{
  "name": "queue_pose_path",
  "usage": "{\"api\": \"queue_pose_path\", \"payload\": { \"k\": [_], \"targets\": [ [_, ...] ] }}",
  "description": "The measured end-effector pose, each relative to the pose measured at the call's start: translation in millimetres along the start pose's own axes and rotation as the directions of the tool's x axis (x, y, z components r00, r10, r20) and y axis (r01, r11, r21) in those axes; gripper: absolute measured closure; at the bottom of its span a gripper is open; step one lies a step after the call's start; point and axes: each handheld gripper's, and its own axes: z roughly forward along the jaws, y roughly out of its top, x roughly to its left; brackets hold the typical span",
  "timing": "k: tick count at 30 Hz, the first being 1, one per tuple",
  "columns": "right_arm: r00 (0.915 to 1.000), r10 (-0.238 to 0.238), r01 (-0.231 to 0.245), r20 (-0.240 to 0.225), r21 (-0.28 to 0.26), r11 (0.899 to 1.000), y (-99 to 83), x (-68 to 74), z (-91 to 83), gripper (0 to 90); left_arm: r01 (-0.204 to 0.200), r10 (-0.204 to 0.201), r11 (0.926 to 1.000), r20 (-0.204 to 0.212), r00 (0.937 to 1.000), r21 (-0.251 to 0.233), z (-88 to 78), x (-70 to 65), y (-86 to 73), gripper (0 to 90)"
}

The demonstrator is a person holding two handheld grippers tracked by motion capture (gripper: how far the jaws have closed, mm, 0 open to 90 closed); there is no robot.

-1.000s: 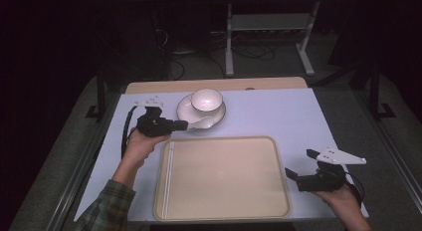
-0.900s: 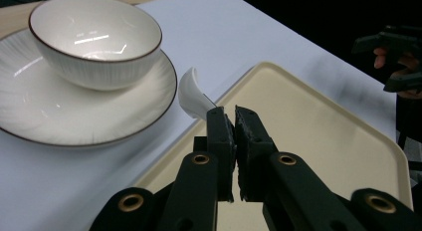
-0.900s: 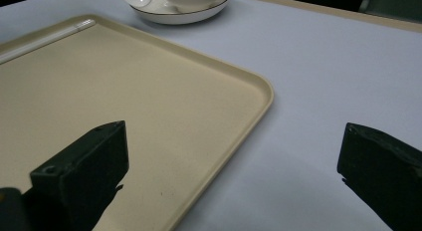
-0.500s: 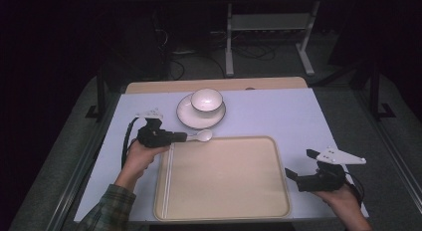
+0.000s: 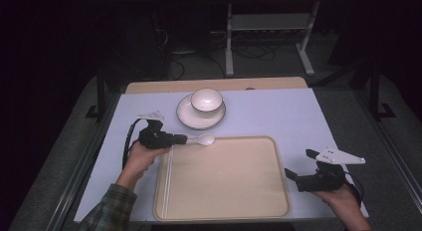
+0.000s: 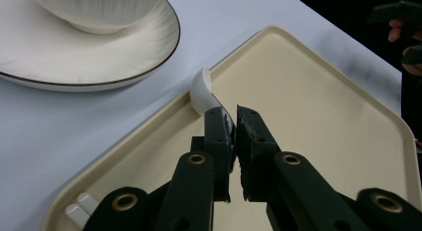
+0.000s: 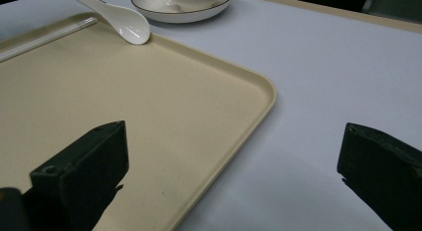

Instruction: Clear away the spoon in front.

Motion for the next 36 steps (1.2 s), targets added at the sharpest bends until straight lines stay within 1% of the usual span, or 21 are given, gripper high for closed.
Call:
{"api": "queue_pose_path", "payload": {
  "k": [6, 10, 15, 21, 24, 31, 36],
  "targets": [
    [1.0, 0.003, -0.003, 0.001, 0.001, 1.0, -0.5, -0.6, -0.1, 0.0, -0.006, 0.007, 0.9995, -0.051, 0.9987, 0.03, 3.8, 6.5, -3.9, 77.8],
    [1.0, 0.004, -0.004, -0.001, 0.002, 1.0, -0.2, -0.4, 0.5, 0.0, -0.01, 0.014, 0.999, -0.074, 0.9972, 0.044, 6.3, 9.7, -5.9, 75.6],
    [1.0, -0.003, 0.003, -0.006, 0.006, 1.0, 0.7, 0.7, 2.4, 0.0, -0.007, 0.012, 0.9984, -0.092, 0.9957, 0.056, 9.6, 15.9, -9.0, 73.0],
    [1.0, 0.0, 0.0, -0.005, 0.005, 1.0, 0.1, -0.1, 1.9, 0.0, -0.011, 0.021, 0.9969, -0.125, 0.9919, 0.078, 16.9, 22.3, -12.6, 68.1],
    [1.0, 0.0, 0.0, -0.004, 0.005, 1.0, 0.4, 0.0, 2.1, 0.0, -0.022, 0.037, 0.9949, -0.144, 0.9889, 0.099, 22.6, 24.7, -15.0, 65.1],
    [0.9999, -0.008, 0.008, -0.007, 0.01, 1.0, 0.3, 0.3, 3.4, 0.0, -0.045, 0.064, 0.9922, -0.162, 0.9847, 0.117, 30.6, 25.3, -16.8, 60.4],
    [1.0, -0.001, 0.001, -0.005, 0.007, 1.0, 0.4, 0.0, 2.4, 0.0, -0.067, 0.086, 0.9906, -0.162, 0.9831, 0.12, 35.3, 24.1, -17.6, 59.0]
  ]
}}
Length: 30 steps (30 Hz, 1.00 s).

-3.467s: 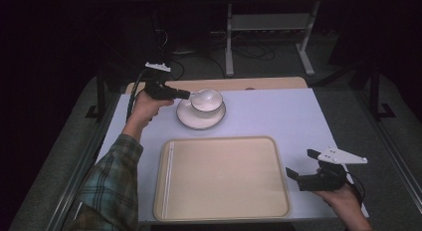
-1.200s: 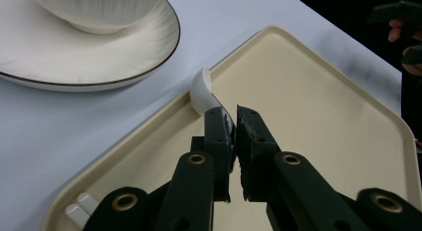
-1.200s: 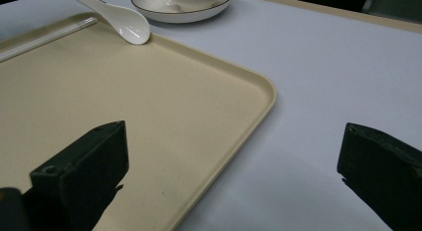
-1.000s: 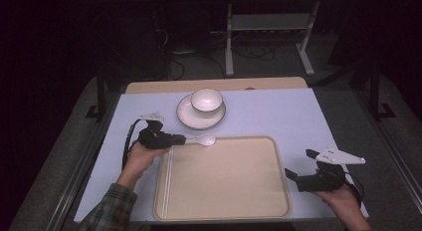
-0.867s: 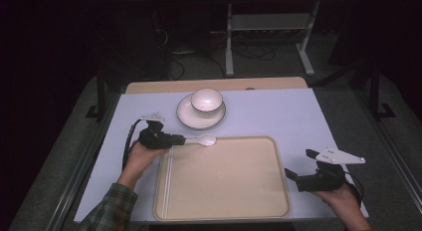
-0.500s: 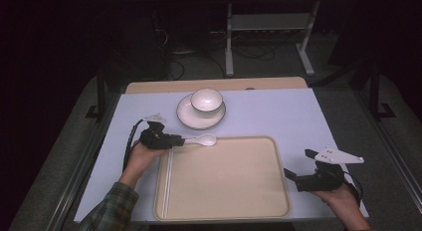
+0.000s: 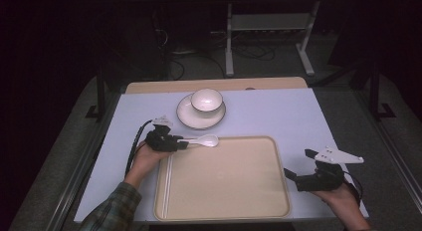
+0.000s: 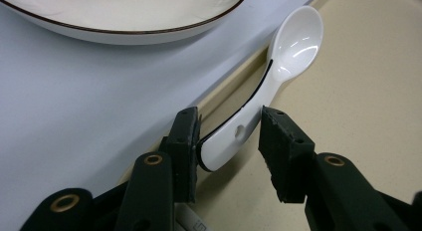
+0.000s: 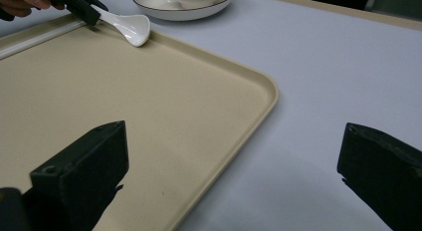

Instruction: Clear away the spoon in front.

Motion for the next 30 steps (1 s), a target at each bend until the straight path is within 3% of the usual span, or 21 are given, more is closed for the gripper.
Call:
{"api": "queue_pose_path", "payload": {
  "k": [14, 20, 27, 30],
  "targets": [
    [1.0, -0.002, 0.002, -0.002, 0.0, 1.0, 0.2, 0.2, 0.2, 0.0, 0.0, 0.0, 0.9997, -0.016, 0.9999, -0.022, -2.9, 1.0, 0.3, 58.2],
    [1.0, -0.005, 0.005, -0.004, 0.001, 1.0, 0.5, 0.5, 1.1, 0.0, 0.009, -0.009, 0.9985, 0.001, 1.0, -0.054, -5.1, -4.7, 8.9, 68.3],
    [1.0, -0.007, 0.007, -0.004, 0.003, 1.0, 0.7, 1.7, 1.2, 0.0, -0.026, 0.028, 0.9967, 0.029, 0.9992, -0.077, 2.6, -16.7, 27.4, 86.4],
    [0.9999, -0.01, 0.01, -0.005, 0.005, 1.0, 0.7, 1.9, 1.4, 0.0, -0.035, 0.039, 0.996, 0.047, 0.9981, -0.083, 8.5, -21.5, 34.2, 89.5]
  ]
}}
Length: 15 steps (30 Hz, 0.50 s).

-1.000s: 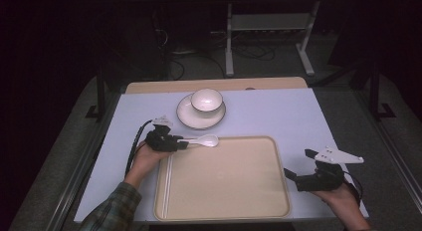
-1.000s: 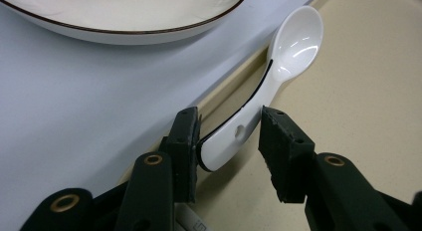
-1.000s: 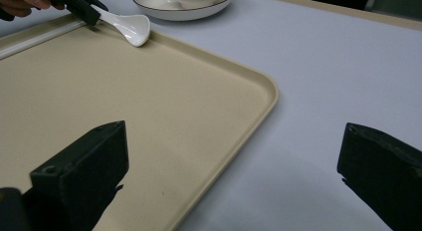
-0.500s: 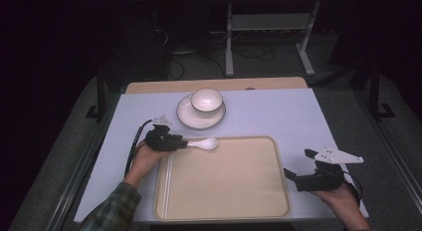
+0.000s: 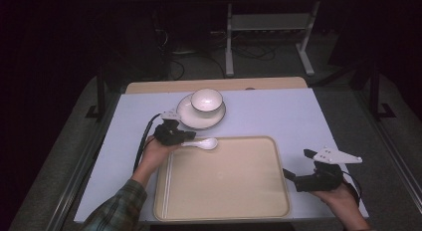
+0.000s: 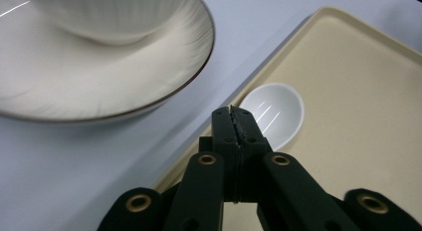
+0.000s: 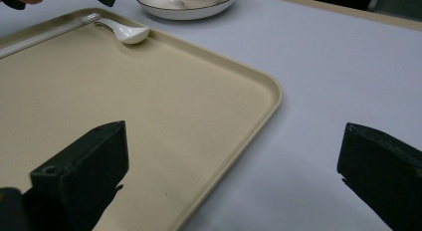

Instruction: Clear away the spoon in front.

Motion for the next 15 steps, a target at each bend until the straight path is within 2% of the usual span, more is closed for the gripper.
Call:
{"api": "queue_pose_path", "payload": {
  "k": [7, 15],
  "targets": [
    [1.0, 0.003, -0.003, 0.0, -0.001, 1.0, -0.3, -0.8, -0.1, 0.0, -0.014, 0.014, 0.9999, 0.028, 0.9995, -0.001, 21.7, -5.6, 14.1, 89.5],
    [1.0, 0.003, -0.003, -0.003, -0.002, 1.0, -0.6, -0.9, -0.9, 0.0, -0.024, 0.022, 0.9991, 0.053, 0.9984, 0.036, 47.1, -9.1, 21.0, 89.4]
  ]
}}
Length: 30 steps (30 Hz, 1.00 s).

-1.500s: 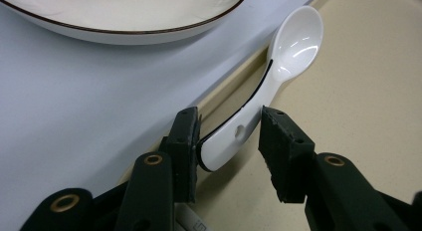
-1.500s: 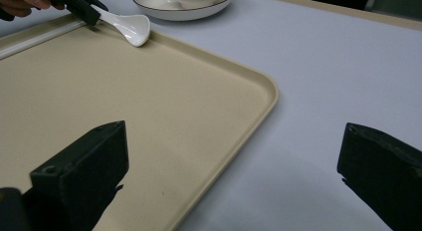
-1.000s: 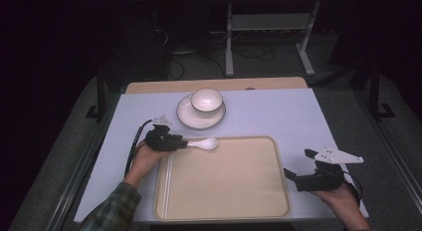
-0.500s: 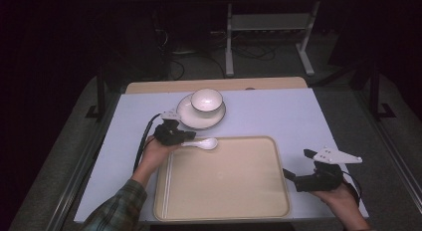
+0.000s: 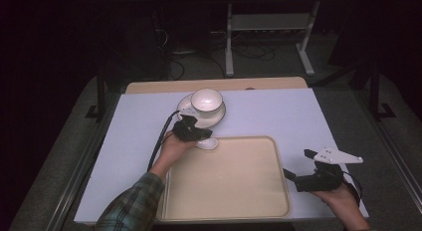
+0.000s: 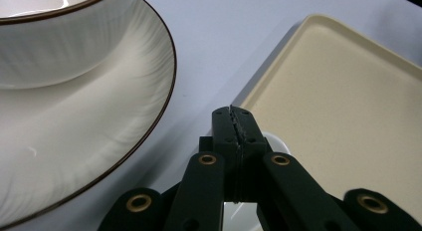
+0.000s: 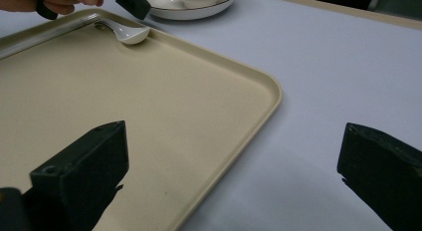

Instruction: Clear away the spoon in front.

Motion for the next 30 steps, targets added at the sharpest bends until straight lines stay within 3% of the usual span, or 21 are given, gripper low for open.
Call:
{"api": "queue_pose_path", "payload": {
  "k": [14, 30],
  "targets": [
    [1.0, 0.002, -0.002, 0.0, -0.005, 1.0, -0.2, -0.6, -1.1, 0.0, -0.026, 0.026, 0.9987, 0.008, 0.9996, 0.043, 15.8, -4.4, 5.0, 89.5],
    [1.0, 0.0, 0.0, 0.0, -0.005, 1.0, 0.1, 0.0, -0.9, 0.0, -0.031, 0.027, 0.9962, 0.056, 0.9981, 0.082, 7.3, -16.1, -5.8, 89.7]
  ]
}}
